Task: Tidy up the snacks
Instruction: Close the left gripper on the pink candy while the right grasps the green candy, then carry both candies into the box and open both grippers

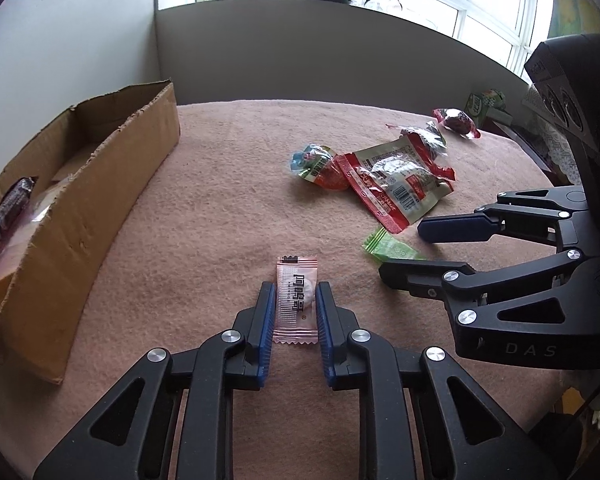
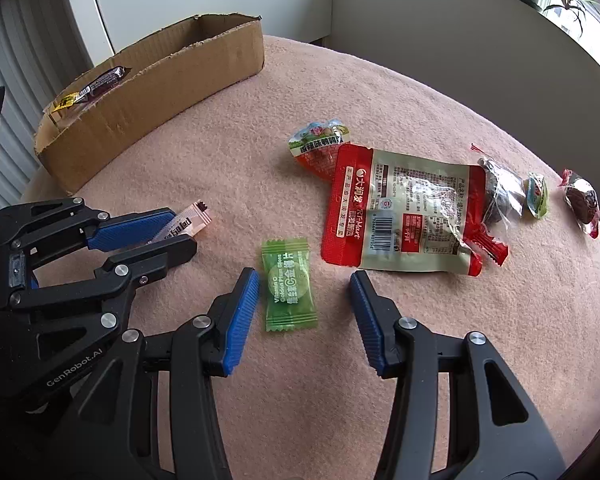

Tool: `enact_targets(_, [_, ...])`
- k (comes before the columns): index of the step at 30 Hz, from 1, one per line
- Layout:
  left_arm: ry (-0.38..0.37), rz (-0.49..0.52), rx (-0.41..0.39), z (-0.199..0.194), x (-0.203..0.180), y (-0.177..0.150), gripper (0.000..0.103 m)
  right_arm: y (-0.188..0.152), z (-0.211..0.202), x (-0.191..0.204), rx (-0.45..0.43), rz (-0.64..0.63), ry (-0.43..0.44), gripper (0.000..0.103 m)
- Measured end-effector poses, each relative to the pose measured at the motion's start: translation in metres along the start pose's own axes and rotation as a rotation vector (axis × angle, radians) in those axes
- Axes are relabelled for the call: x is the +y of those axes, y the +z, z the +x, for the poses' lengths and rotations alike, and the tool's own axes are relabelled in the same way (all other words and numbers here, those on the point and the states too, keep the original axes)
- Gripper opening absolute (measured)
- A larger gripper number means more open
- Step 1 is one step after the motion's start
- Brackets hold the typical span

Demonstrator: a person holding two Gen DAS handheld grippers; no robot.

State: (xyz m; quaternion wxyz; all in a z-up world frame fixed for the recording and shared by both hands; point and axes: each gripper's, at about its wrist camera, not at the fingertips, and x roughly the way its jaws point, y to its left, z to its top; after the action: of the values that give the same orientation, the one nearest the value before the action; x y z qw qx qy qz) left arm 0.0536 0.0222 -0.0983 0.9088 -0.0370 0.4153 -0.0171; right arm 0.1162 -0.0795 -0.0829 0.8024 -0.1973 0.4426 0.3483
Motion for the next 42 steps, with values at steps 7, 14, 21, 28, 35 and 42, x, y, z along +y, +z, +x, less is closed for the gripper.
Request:
enact_targets(7, [-0.02,-0.045,-0.006,-0.004,0.015,-0.001,0.018,0.0,-0.003,0.012,0.013,-0.022,-0.027,0.023])
enact_targets(14, [-0.041,-0.076,-0.014,-0.01,0.025,-0.005,0.018,-0.005,-0.012,0.006,0.004,0.063,0.003,0.022])
enact_targets(21, [-0.058,-0.096,-0.032,-0.016,0.031,-0.003,0.018,-0.006,-0.032,0.006,-0.031,0.098,-0.013,0.022])
enact_targets(28, [-0.084,-0.115,-0.087,-0.039,0.039,0.01,0.018,0.017,-0.07,0.014,-0.123,0.089,-0.017,0.022])
enact_targets(35, [-0.046,-0.144,-0.168,-0.064,0.074,0.035,0.018,0.066,-0.084,0.03,-0.214,0.08,0.012,0.022])
enact_targets(42, [0.006,-0.227,-0.252,-0.082,0.123,0.06,0.018,0.119,-0.067,0.056,-0.239,0.076,0.068,0.022])
